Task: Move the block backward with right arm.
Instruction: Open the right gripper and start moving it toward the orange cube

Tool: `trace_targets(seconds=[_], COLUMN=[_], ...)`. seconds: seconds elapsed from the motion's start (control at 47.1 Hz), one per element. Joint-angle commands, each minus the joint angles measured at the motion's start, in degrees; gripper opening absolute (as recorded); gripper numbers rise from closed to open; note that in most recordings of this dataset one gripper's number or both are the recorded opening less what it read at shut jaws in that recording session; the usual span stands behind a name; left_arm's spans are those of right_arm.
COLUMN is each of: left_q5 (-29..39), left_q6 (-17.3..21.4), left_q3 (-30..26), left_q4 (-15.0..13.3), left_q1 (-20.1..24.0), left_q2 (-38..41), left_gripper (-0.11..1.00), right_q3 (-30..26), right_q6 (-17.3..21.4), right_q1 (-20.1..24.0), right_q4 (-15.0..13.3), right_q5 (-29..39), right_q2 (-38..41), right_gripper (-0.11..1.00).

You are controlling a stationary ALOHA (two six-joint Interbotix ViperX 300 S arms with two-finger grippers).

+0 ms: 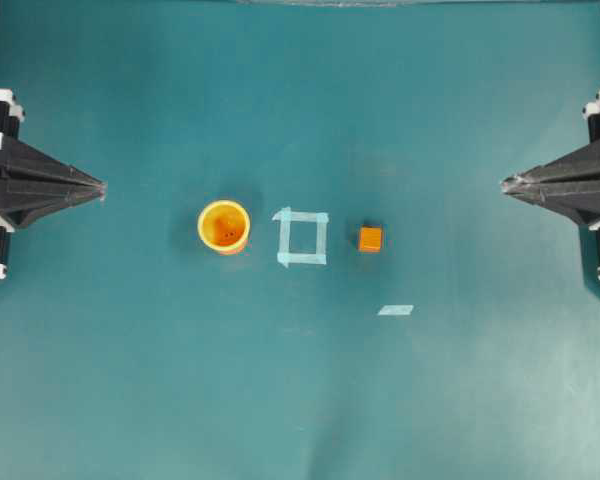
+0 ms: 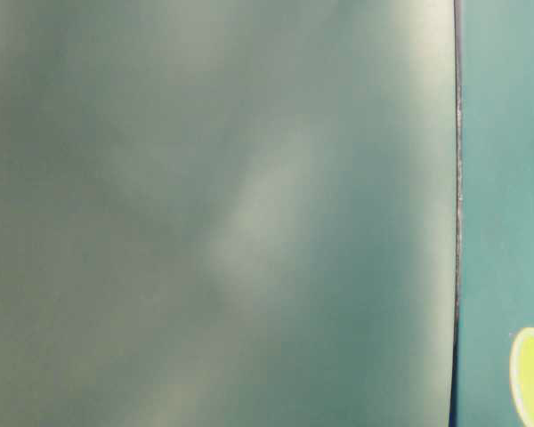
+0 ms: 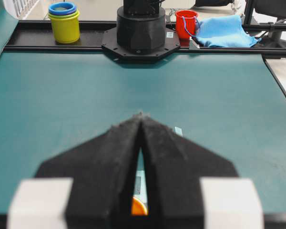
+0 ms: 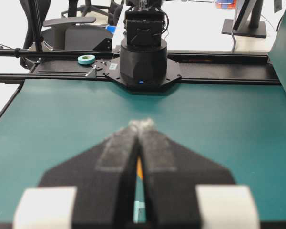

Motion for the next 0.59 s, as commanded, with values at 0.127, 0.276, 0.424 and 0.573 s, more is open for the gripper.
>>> trace_targets(seconds=[0.127, 0.276, 0.424, 0.573], left_q5=[5.63, 8.0, 8.35, 8.35], left_q6=[-0.53, -0.44, -0.44, -0.26], left_q3=[-3.78, -3.96, -4.04, -3.96], left_q4=[0.35, 0.35, 0.35, 0.35], left_q1=[-2.99, -2.99, -2.99, -2.9], left_q2=[0.7, 0.62, 0.44, 0.35], left_gripper=[0.0, 0.0, 0.0, 0.0], right_q3=[-2.37, -3.6, -4.48, -4.92], right_q6=[0.0, 0.53, 0.97, 1.93], right_q1=[-0.09, -0.09, -1.14, -2.29], right_q4=[0.26, 0.35, 0.35, 0.26], right_q5=[4.31, 8.53, 8.7, 8.96], right_q2=[0.26, 0.26, 0.26, 0.53], right_gripper=[0.0, 0.0, 0.0, 0.0])
